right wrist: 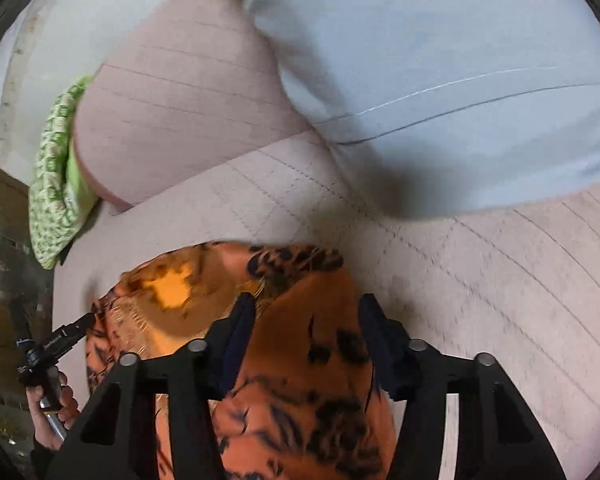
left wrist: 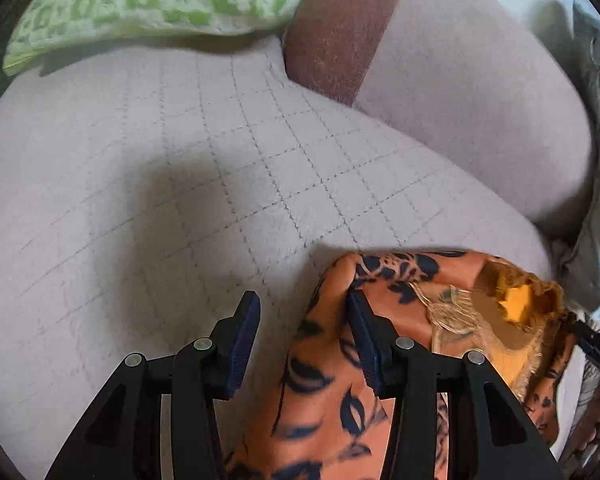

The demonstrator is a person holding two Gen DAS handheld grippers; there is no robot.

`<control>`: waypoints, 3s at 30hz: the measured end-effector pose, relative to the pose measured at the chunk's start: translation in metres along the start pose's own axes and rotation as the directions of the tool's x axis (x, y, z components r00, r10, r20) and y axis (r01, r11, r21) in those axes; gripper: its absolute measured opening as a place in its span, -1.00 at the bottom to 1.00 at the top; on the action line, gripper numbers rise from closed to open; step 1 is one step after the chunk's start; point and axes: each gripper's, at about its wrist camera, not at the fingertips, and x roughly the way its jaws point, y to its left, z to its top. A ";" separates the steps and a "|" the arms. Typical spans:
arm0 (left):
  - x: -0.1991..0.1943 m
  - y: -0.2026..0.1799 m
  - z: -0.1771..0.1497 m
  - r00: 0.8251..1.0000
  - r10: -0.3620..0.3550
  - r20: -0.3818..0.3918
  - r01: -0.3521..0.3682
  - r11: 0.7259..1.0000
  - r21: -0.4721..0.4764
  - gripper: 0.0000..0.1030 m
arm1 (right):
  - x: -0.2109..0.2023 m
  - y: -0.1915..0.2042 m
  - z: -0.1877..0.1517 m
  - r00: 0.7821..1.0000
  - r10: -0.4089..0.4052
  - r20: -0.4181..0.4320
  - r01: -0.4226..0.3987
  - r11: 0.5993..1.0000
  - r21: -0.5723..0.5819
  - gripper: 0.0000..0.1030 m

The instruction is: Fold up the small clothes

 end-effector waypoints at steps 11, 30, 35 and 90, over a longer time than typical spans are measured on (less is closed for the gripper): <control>-0.012 0.013 0.013 0.990 -0.126 0.066 0.126 0.992 0.016 -0.89 | -0.037 -0.009 -0.002 0.998 -0.024 0.057 0.026 0.999 -0.026 -0.76; -0.197 0.099 -0.266 0.941 -0.275 0.200 0.259 0.961 0.102 -0.89 | -0.243 -0.031 -0.302 0.989 0.025 0.145 -0.005 0.991 -0.131 -0.75; -0.129 0.130 -0.313 0.979 -0.198 0.049 0.198 0.980 0.003 -0.90 | -0.200 -0.052 -0.352 0.998 -0.050 0.027 0.051 0.997 -0.065 -0.75; -0.119 0.107 -0.387 0.928 -0.334 -0.167 0.304 0.935 -0.181 -0.84 | -0.168 -0.008 -0.444 0.987 -0.023 -0.157 0.044 0.990 0.133 -0.81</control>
